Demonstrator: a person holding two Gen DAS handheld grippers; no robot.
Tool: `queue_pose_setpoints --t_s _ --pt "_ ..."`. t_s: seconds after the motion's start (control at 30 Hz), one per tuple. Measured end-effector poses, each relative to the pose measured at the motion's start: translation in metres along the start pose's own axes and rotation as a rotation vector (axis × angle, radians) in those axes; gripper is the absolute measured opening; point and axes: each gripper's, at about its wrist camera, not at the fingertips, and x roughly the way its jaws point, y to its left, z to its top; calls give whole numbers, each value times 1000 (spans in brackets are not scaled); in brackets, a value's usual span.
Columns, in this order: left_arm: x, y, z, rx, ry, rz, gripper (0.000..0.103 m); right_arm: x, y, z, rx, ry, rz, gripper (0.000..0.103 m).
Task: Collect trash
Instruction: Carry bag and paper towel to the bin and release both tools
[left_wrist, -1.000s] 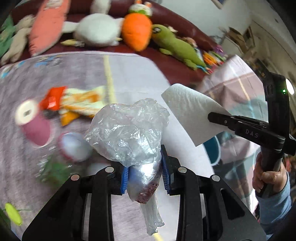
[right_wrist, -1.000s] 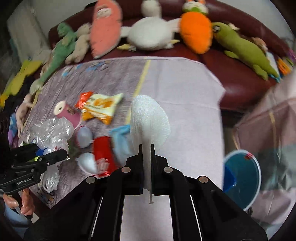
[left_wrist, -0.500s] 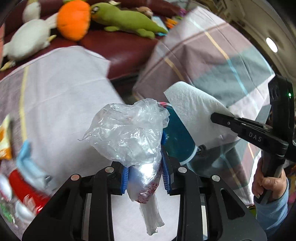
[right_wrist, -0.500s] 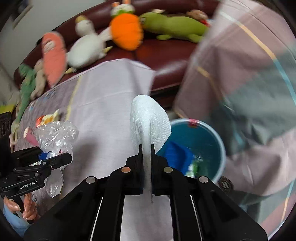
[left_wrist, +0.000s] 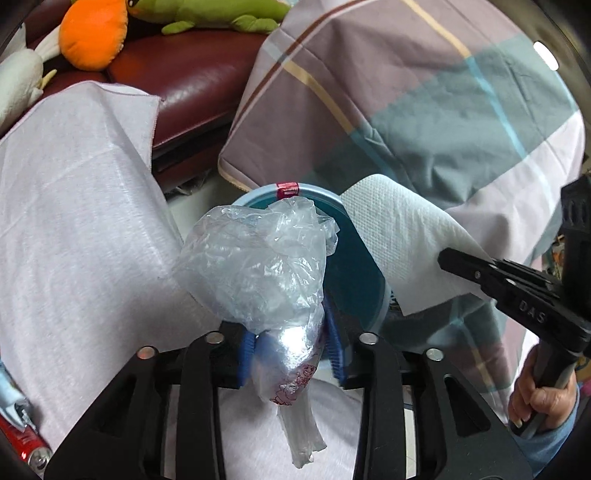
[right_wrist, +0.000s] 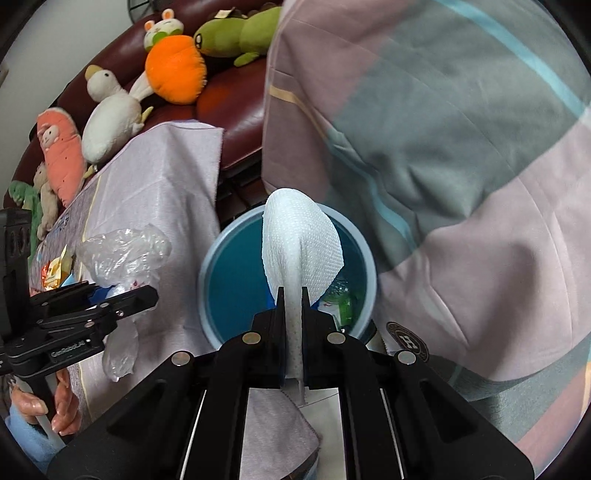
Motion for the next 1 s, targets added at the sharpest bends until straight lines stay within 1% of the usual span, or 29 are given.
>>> queue_pose_setpoints --t_s 0.07,0.1,0.17,0.33,0.4,0.47,0.57,0.67,0.7,0.73,0.77,0.8,0.83,0.97,1.0 --pt "9 -2 4 -2 -2 14 56 3 -8 0 14 3 5 7" --pt "14 -2 5 1 1 30 59 5 -11 1 21 5 8 7" --pt "17 -1 4 0 9 41 67 9 -16 1 30 8 10 8" --pt "23 8 -1 -10 32 53 69 16 -20 2 35 21 16 8" --pt "21 12 -4 -13 32 58 73 20 -18 3 33 28 18 8" --pt "16 14 -7 -13 23 72 82 23 -16 4 29 32 20 8" --pt "6 17 -12 -11 8 76 87 28 -10 6 21 40 18 9" --pt "-2 20 -16 -18 2 64 90 32 -5 7 13 48 5 9" --pt "-5 21 -18 -20 0 60 90 34 -4 7 12 53 0 13" --pt "-7 22 -19 -21 -2 54 91 36 -4 7 12 57 -2 23" --pt "-10 23 -21 -22 -4 51 91 37 -2 7 10 62 -2 30" --pt "-12 24 -22 -23 -6 48 91 38 -1 7 8 64 -5 42" --pt "-14 24 -24 -24 -8 46 91 38 1 7 4 65 -8 44" --pt "-22 29 -32 -30 -12 38 91 39 8 5 -3 77 -16 45" --pt "-24 31 -34 -33 -14 36 91 38 9 5 -2 79 -18 52"
